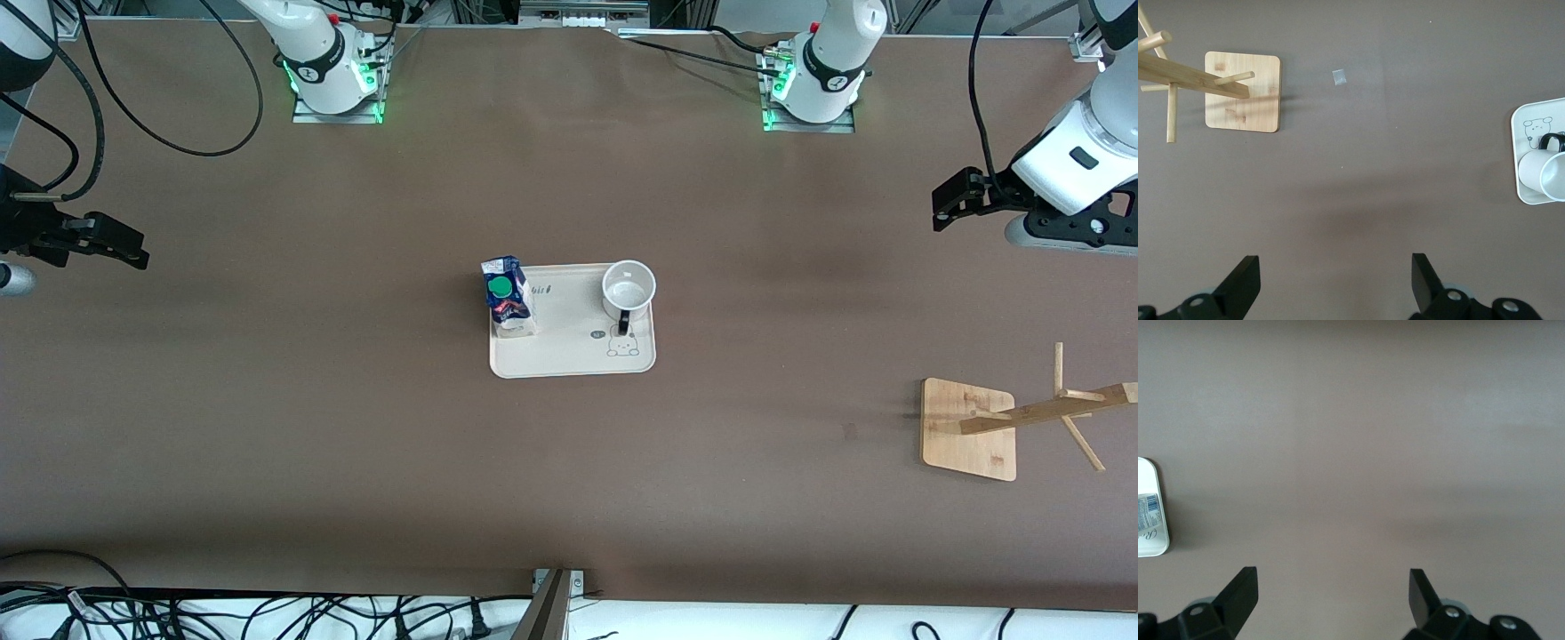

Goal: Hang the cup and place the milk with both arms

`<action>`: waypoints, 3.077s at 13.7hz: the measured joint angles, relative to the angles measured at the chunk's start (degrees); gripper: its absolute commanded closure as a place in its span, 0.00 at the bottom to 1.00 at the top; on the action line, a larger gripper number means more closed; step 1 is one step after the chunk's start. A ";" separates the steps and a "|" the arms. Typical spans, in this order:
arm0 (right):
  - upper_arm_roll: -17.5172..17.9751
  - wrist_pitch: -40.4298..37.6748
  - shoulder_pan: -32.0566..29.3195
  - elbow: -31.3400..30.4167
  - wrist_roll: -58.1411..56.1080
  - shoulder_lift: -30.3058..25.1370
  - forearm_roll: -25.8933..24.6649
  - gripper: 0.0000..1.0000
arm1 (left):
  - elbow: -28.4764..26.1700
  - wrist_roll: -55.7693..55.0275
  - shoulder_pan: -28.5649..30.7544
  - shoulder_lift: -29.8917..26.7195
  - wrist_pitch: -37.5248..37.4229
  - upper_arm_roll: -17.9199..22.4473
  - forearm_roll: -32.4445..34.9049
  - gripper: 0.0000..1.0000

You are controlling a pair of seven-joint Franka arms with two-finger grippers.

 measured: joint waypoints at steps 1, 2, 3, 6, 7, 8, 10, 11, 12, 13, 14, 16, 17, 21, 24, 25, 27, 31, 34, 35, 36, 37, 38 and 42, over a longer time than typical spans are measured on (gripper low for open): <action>0.00 0.00 0.00 0.00 0.00 0.00 0.00 0.00 | 0.00 0.00 0.00 0.00 0.00 0.00 0.00 0.00; 0.00 0.00 0.00 0.00 0.00 0.00 0.00 0.00 | 0.00 0.00 0.00 0.00 0.00 0.00 0.00 0.00; 0.00 0.00 0.00 0.00 0.00 0.00 0.00 0.00 | 0.01 0.00 0.00 0.00 0.00 0.00 0.00 0.00; 0.00 0.00 0.00 0.00 0.00 0.00 0.00 0.00 | 0.04 0.00 -0.06 0.00 0.00 -0.12 0.00 0.00; 0.00 0.00 0.00 0.00 0.00 0.00 0.00 0.00 | 0.04 0.00 -0.08 0.00 0.00 -0.16 0.00 0.00; 0.00 0.00 0.00 0.00 0.00 0.00 0.00 0.00 | 0.04 0.00 -0.09 0.00 -0.07 -0.21 0.00 0.00; 0.00 0.00 -0.01 0.00 0.00 0.00 0.00 0.00 | 0.04 0.00 -0.20 0.02 -0.53 -0.33 0.00 0.00; -0.01 -0.01 -0.02 0.00 0.00 0.01 0.00 0.00 | 0.05 0.00 -0.30 0.07 -0.63 -0.39 0.00 0.00; -0.04 0.00 -0.03 -0.02 0.01 0.05 0.00 0.00 | 0.13 0.00 -0.39 0.17 -0.65 -0.42 0.00 0.00; -0.05 0.00 -0.04 -0.02 0.01 0.11 0.00 0.00 | 0.29 0.00 -0.43 0.35 -0.68 -0.43 0.00 0.00; -0.06 0.00 -0.04 -0.02 0.01 0.16 0.00 0.00 | 0.55 0.00 -0.43 0.60 -0.72 -0.43 0.00 0.00; -0.07 0.00 -0.10 -0.02 0.04 0.18 0.00 0.00 | 1.05 0.00 -0.43 1.06 -0.83 -0.42 0.00 0.00; -0.10 -0.01 -0.26 -0.02 0.04 0.18 0.00 0.00 | 1.24 0.00 -0.43 1.25 -0.88 -0.42 0.00 0.00; -0.30 0.13 -0.59 -0.02 0.04 0.18 0.00 0.00 | 1.39 0.00 -0.42 1.51 -1.06 -0.42 0.00 0.00; -0.20 0.25 -0.59 0.00 0.06 0.18 0.00 0.00 | 1.39 0.03 -0.54 3.04 -1.58 -0.47 0.00 0.00; -0.20 0.29 -0.59 0.00 0.08 0.18 0.00 0.00 | 1.40 0.03 -0.61 3.64 -1.58 -0.50 0.00 0.00; -0.20 0.58 -0.59 0.00 0.08 0.19 0.00 0.00 | 1.45 0.03 -0.75 4.30 -1.58 -0.56 -0.06 0.00; -0.17 0.67 -0.58 0.04 0.08 0.23 0.00 0.00 | 1.47 -0.29 -3.68 5.91 -1.68 -0.67 -4.06 0.00; -0.13 0.31 -0.56 0.48 0.08 0.17 0.00 0.00 | 1.61 -5.21 -8.50 9.94 -1.26 -0.80 -6.01 0.00; -0.20 -0.21 -0.57 0.61 0.08 0.15 0.00 0.00 | 2.37 -7.14 -10.11 11.60 -0.73 -0.87 -6.20 0.00; -0.33 -0.70 -0.58 0.65 0.08 0.15 0.00 0.00 | 3.83 -8.65 -11.47 13.31 -0.51 -0.93 -6.27 0.00; -0.53 -0.90 -0.58 0.65 0.08 0.15 0.00 0.00 | 5.72 -9.90 -12.77 15.18 -0.50 -0.99 -6.34 0.00; -0.70 -0.96 -0.59 0.65 0.08 0.15 0.00 0.00 | 7.47 -11.08 -14.10 17.05 -0.35 -1.01 -6.43 0.00; -0.79 -1.02 -0.59 0.66 0.08 0.15 0.00 0.00 | 10.20 -16.32 -19.21 22.94 6.20 -1.16 -6.46 0.00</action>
